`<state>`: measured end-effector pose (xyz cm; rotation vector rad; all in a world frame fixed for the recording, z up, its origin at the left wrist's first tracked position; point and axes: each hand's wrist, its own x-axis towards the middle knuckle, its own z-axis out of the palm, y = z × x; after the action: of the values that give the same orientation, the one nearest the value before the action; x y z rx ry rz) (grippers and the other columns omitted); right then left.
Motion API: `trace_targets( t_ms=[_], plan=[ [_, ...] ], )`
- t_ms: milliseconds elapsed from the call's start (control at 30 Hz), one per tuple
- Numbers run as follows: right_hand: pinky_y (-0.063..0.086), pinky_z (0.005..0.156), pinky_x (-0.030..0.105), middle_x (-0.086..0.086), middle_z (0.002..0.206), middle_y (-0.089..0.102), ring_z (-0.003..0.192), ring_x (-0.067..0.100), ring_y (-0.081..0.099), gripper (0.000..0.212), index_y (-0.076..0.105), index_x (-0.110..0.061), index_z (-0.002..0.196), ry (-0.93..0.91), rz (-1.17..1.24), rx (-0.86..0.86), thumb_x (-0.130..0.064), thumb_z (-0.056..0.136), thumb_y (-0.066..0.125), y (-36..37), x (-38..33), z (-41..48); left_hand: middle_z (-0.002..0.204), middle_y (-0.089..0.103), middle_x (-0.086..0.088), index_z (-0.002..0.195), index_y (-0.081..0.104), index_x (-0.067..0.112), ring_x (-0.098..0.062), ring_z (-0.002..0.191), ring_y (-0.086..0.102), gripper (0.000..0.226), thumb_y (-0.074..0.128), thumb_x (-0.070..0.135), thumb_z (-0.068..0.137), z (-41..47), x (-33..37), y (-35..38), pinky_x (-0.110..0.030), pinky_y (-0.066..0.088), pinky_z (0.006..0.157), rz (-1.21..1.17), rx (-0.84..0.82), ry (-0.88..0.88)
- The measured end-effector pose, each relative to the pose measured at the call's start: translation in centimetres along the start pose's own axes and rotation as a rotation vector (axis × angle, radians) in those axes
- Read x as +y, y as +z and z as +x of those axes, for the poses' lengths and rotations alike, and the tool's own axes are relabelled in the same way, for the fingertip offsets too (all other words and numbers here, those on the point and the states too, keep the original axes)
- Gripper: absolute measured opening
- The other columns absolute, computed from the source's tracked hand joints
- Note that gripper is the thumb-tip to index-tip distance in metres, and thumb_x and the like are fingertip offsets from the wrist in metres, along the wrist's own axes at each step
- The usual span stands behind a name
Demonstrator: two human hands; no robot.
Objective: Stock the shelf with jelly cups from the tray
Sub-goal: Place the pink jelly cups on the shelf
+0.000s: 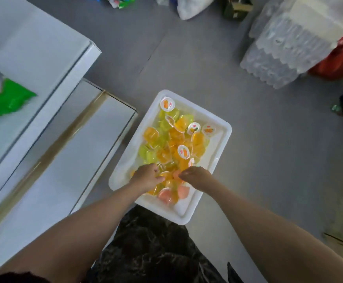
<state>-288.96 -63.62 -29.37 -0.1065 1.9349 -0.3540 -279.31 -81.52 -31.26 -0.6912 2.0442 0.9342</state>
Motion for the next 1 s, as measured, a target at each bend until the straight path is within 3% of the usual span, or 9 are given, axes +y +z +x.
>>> trace_targets(
  t_ms=[133,367,533,633,733,800,867,933,1000],
  plan=[
    [0.037,0.098,0.026,0.000,0.136,0.059,0.124,0.019,0.053,0.049,0.059,-0.026,0.132,-0.016,0.073,0.050,-0.048,0.089,0.065,1.8,1.4,1.2,0.120,0.064,-0.001,0.115,0.062,0.015,-0.018,0.112,0.059,0.041,0.069,0.043,0.086,0.5,-1.6,4.0,-0.029,0.046,0.091,-0.035,-0.126,-0.027],
    [0.036,0.108,0.036,0.007,0.149,0.044,0.135,0.026,0.043,0.069,0.039,-0.021,0.149,-0.001,0.102,0.028,-0.049,0.091,0.062,3.4,2.1,2.9,0.124,0.059,-0.004,0.130,0.050,0.013,-0.022,0.116,0.056,0.052,0.067,0.040,0.089,0.7,-2.0,8.3,-0.023,0.037,0.081,-0.158,-0.155,-0.101],
    [0.041,0.100,0.034,0.010,0.138,0.054,0.123,0.027,0.053,0.071,0.041,-0.013,0.147,0.038,0.090,0.005,-0.051,0.091,0.060,4.5,2.4,4.3,0.143,0.047,-0.006,0.147,0.034,0.016,-0.022,0.130,0.046,0.073,0.069,0.041,0.088,1.0,-1.3,9.7,-0.021,0.033,0.088,-0.280,-0.124,-0.164],
    [0.043,0.104,0.037,0.010,0.137,0.056,0.123,0.028,0.053,0.066,0.048,-0.016,0.143,0.070,0.112,0.009,-0.055,0.090,0.059,4.8,2.6,5.1,0.146,0.045,-0.008,0.148,0.033,0.012,-0.025,0.128,0.050,0.079,0.069,0.045,0.086,1.7,-1.5,9.9,-0.020,0.035,0.096,-0.314,-0.164,-0.213],
    [0.045,0.102,0.038,0.008,0.134,0.058,0.121,0.028,0.054,0.065,0.050,-0.016,0.139,0.098,0.137,0.027,-0.053,0.088,0.063,5.1,2.7,5.7,0.133,0.056,-0.011,0.132,0.053,0.006,-0.025,0.114,0.061,0.068,0.073,0.047,0.082,3.1,-2.3,10.4,-0.037,0.048,0.102,-0.373,-0.209,-0.248],
    [0.046,0.097,0.037,0.008,0.130,0.059,0.118,0.029,0.055,0.064,0.051,-0.012,0.137,0.111,0.112,0.044,-0.050,0.087,0.066,5.5,2.7,5.9,0.117,0.066,-0.010,0.101,0.064,0.012,-0.024,0.106,0.066,0.041,0.074,0.046,0.081,3.7,-2.9,10.9,-0.040,0.052,0.098,-0.402,-0.219,-0.243],
    [0.047,0.096,0.038,0.009,0.128,0.060,0.117,0.030,0.056,0.065,0.049,-0.009,0.136,0.117,0.106,0.068,-0.046,0.087,0.069,5.9,2.6,6.0,0.098,0.064,0.001,0.078,0.051,0.023,-0.024,0.103,0.068,0.031,0.074,0.043,0.082,4.2,-3.1,10.9,-0.039,0.053,0.097,-0.444,-0.217,-0.249],
    [0.047,0.098,0.040,0.010,0.128,0.059,0.117,0.030,0.056,0.065,0.049,-0.009,0.136,0.129,0.124,0.066,-0.043,0.085,0.072,6.0,2.5,6.1,0.092,0.059,0.005,0.077,0.046,0.024,-0.022,0.101,0.068,0.032,0.075,0.035,0.084,4.5,-3.1,10.8,-0.036,0.054,0.096,-0.548,-0.224,-0.285],
    [0.047,0.099,0.041,0.010,0.128,0.059,0.117,0.030,0.056,0.064,0.052,-0.009,0.136,0.136,0.132,0.055,-0.042,0.085,0.073,5.8,2.5,6.3,0.101,0.064,-0.004,0.087,0.052,0.016,-0.019,0.092,0.068,0.028,0.077,0.028,0.083,4.9,-3.3,10.8,-0.034,0.057,0.088,-0.641,-0.275,-0.307]
  ],
)
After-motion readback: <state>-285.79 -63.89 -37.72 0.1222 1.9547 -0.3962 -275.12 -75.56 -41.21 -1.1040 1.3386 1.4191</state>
